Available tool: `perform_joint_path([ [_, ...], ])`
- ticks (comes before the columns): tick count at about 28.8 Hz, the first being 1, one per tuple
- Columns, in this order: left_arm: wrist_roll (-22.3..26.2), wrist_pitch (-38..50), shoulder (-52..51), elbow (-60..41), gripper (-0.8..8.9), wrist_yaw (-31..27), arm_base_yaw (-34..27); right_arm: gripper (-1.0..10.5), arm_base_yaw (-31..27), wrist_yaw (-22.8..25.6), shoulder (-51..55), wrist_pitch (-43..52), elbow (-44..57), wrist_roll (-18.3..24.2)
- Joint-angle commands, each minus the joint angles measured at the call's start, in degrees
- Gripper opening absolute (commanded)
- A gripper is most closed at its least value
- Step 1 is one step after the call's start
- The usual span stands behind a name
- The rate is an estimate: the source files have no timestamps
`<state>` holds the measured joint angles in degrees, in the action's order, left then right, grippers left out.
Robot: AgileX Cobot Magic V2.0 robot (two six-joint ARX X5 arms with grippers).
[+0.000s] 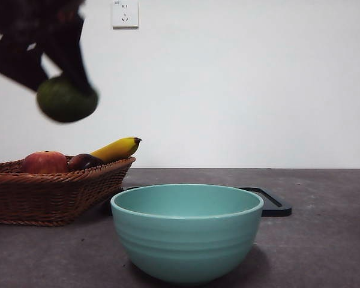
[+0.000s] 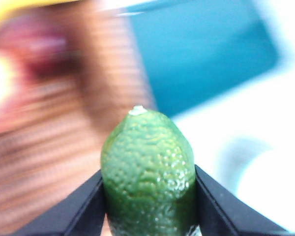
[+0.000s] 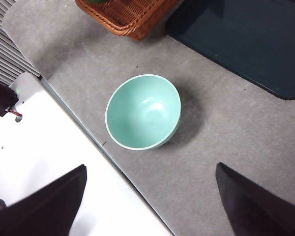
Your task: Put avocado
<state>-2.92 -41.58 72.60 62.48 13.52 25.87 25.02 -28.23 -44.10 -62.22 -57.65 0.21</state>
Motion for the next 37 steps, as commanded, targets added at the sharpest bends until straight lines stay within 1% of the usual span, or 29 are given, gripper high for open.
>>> perform_joint_path([
  [1, -0.4, 0.4, -0.5, 1.0, 1.44, 0.7, 4.3, 4.2, 0.3, 0.2, -0.4, 0.6, -1.2, 0.2],
  [6, -0.3, 0.7, 0.8, 1.0, 1.44, 0.7, 12.5, 4.2, 0.3, 0.2, -0.4, 0.6, -1.2, 0.2],
  [12, -0.3, 3.8, 5.9, 1.0, 1.44, 0.7, 19.4, 4.2, 0.3, 0.2, -0.4, 0.6, -1.2, 0.2],
  [18, 0.2, 6.4, 12.8, 1.0, 1.44, 0.7, 23.5, 4.2, 0.3, 0.2, -0.4, 0.5, -1.2, 0.2],
  [28, 2.2, 8.7, 23.4, 1.0, 1.47, -0.5, 27.1, 4.2, 0.3, 0.2, -0.4, 0.5, -1.2, 0.2],
  [30, 2.2, 8.8, 24.2, 1.0, 1.76, -0.5, 27.3, 4.2, 0.3, 0.2, -0.4, 0.5, -1.2, 0.2],
  [32, 2.2, 9.4, 24.5, 1.0, 2.81, -0.6, 27.5, 4.2, 0.3, 0.2, -0.4, 0.5, -1.2, 0.2],
  [34, 2.1, 9.6, 24.5, 1.0, 3.51, -0.6, 27.5, 4.2, 0.3, 0.2, -0.4, 0.5, -1.2, 0.2],
  [37, 1.8, 9.5, 24.5, 1.0, 3.5, -0.6, 27.5, 4.2, 0.3, 0.2, -0.4, 0.5, -1.2, 0.2],
])
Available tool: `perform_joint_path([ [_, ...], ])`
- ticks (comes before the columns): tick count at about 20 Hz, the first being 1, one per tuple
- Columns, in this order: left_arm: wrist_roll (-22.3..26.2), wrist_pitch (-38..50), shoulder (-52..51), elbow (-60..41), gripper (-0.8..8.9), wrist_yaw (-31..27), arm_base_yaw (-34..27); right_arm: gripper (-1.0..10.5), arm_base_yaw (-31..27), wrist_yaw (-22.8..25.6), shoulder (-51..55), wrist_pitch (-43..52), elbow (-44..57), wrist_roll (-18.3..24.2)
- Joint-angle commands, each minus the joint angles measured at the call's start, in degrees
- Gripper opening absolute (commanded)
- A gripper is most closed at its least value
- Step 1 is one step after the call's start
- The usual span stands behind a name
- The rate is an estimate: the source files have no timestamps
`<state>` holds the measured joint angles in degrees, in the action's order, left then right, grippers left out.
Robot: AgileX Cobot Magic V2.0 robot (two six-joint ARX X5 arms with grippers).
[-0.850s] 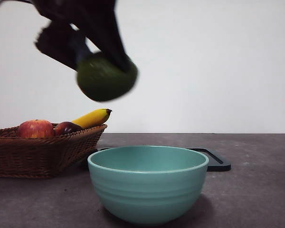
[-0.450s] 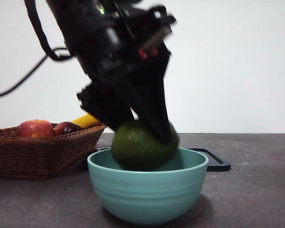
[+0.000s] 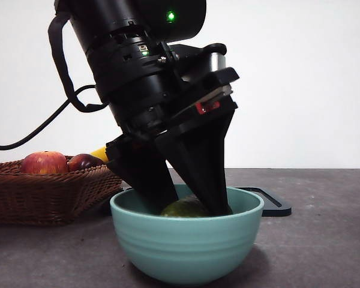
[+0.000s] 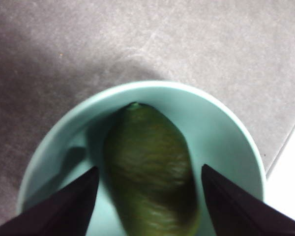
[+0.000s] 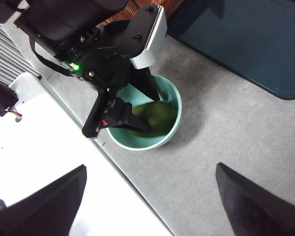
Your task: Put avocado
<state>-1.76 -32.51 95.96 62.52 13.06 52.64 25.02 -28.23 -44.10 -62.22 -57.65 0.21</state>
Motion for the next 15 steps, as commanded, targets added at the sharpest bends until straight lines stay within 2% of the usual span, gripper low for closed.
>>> perform_joint_path([
  [1, 0.4, 0.4, 1.2, 1.0, 3.5, -0.1, 0.7, 4.2, 0.3, 0.2, -0.4, 0.5, -1.2, 0.2],
  [5, -0.5, -0.9, 0.0, 1.8, 3.48, -0.1, 0.5, 4.2, 0.3, 0.2, -0.4, 0.5, -1.2, 0.2],
  [10, -0.8, -1.2, -6.8, 4.0, 3.48, -0.1, -1.1, 4.2, 0.3, 0.2, -0.4, 0.5, -1.2, 0.2],
  [15, -0.9, -2.2, -16.8, 4.1, 3.46, -0.1, -8.1, 4.2, 0.3, 0.2, -0.4, 1.1, -1.2, 0.2],
])
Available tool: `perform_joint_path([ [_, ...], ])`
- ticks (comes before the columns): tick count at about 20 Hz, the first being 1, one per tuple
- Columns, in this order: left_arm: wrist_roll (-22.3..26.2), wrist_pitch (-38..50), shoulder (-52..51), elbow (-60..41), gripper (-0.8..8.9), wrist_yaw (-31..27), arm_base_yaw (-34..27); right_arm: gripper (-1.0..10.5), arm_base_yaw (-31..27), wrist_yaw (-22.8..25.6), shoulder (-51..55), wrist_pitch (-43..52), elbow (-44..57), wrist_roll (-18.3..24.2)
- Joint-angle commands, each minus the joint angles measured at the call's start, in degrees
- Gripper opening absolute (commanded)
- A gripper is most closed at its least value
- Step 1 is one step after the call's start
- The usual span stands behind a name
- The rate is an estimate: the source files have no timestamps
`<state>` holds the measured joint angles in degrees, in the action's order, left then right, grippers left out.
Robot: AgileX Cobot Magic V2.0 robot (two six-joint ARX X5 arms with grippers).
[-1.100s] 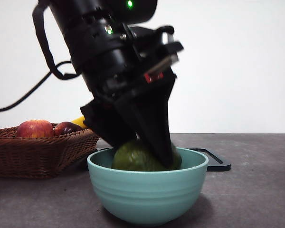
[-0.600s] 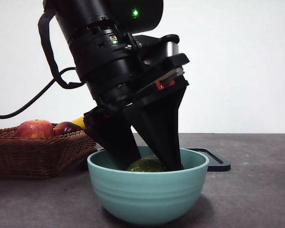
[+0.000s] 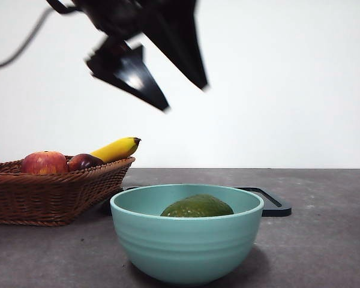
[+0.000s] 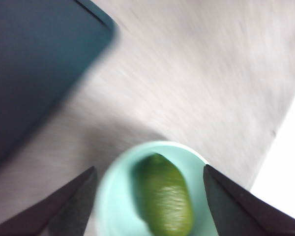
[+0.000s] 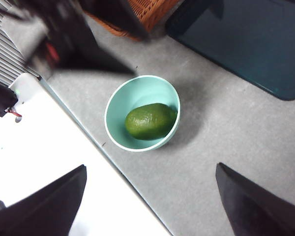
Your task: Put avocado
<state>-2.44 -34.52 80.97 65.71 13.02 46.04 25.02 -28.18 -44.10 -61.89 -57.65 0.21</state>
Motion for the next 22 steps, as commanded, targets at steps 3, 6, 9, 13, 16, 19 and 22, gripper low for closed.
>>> perform_joint_path([
  [3, -0.1, -2.8, -7.8, 0.9, 3.43, 0.0, -7.6, 4.2, 0.3, 0.2, -0.6, 1.7, -1.2, 0.2],
  [6, 1.2, -6.5, -13.0, 0.9, 3.43, 0.5, -13.7, 4.2, 0.3, 1.4, -1.6, 1.9, -1.2, 0.2],
  [9, 2.4, -10.6, -18.2, 0.9, 3.43, 4.8, -18.7, 4.2, 0.3, 1.7, -3.6, 2.4, -1.2, 0.2],
  [13, 5.4, -17.9, -22.8, 0.0, 3.43, 11.6, -20.8, 4.2, 0.3, 1.6, -7.4, 5.4, -1.2, 0.2],
  [16, 8.6, -25.6, -24.1, -0.5, 3.43, 19.3, -20.7, 4.2, 0.4, 1.6, -11.1, 7.0, -1.2, 0.2],
  [19, 9.9, -27.6, -24.3, -0.5, 3.42, 27.4, -20.1, 4.2, 0.9, 1.5, -16.2, 8.9, -1.2, 0.2],
  [22, 9.9, -27.6, -24.3, -0.5, 3.43, 27.6, -20.0, 4.2, 2.9, 1.5, -21.4, 10.3, -1.2, 0.2],
])
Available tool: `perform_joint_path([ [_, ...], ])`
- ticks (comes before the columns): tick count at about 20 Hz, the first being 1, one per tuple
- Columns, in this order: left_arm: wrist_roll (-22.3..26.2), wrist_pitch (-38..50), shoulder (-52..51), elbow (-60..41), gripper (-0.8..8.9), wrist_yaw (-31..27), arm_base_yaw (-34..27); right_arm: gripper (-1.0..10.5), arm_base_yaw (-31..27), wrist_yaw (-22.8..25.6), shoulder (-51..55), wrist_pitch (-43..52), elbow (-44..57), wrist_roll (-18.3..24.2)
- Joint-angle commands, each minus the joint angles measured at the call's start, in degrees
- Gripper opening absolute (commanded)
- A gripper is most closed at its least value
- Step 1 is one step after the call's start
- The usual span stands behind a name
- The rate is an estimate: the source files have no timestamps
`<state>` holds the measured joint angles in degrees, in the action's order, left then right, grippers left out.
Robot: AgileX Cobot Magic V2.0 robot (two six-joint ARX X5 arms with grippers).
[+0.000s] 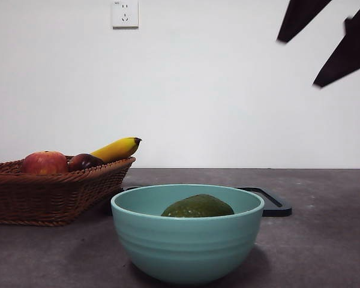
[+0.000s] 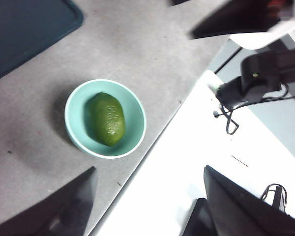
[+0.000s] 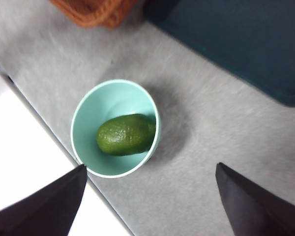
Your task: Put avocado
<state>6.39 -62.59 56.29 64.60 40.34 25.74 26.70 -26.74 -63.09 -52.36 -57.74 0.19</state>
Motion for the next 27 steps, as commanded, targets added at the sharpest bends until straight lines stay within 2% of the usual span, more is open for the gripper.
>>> perform_joint_path([
  [1, 1.1, 0.4, 0.3, 0.6, 3.42, 0.2, 0.3, 4.0, 2.1, 0.2, -4.2, 1.5, -1.2, 0.2],
  [3, 1.1, 0.5, 0.3, 0.6, 3.43, 0.2, 0.3, 3.8, 3.8, 0.5, -7.6, 3.8, -1.2, 0.2],
  [6, 1.1, 0.5, 0.3, 0.6, 3.43, 0.2, 0.3, 3.8, 7.1, 5.3, -13.2, 7.9, -1.2, -1.0],
  [10, 1.1, 0.5, 0.3, 0.6, 3.42, 0.2, 0.3, 3.5, 10.3, 6.9, -19.6, 11.8, -1.2, -1.1],
  [13, 1.1, 0.5, 0.3, 0.6, 3.42, 0.2, 0.3, 3.4, 12.3, 10.5, -23.0, 14.8, -1.2, -1.7],
  [17, 1.1, 0.5, 0.3, 0.6, 3.42, 0.2, 0.3, 2.8, 14.1, 13.5, -26.2, 17.4, -1.2, -1.7],
  [21, 1.1, 0.5, 0.3, 0.6, 3.43, 0.2, 0.3, 2.6, 14.8, 13.7, -28.5, 18.6, -1.2, -1.7],
  [27, 1.1, 0.7, 0.3, 0.6, 3.42, 0.2, 0.3, 0.8, 15.3, 13.3, -30.1, 19.1, -1.2, -1.7],
])
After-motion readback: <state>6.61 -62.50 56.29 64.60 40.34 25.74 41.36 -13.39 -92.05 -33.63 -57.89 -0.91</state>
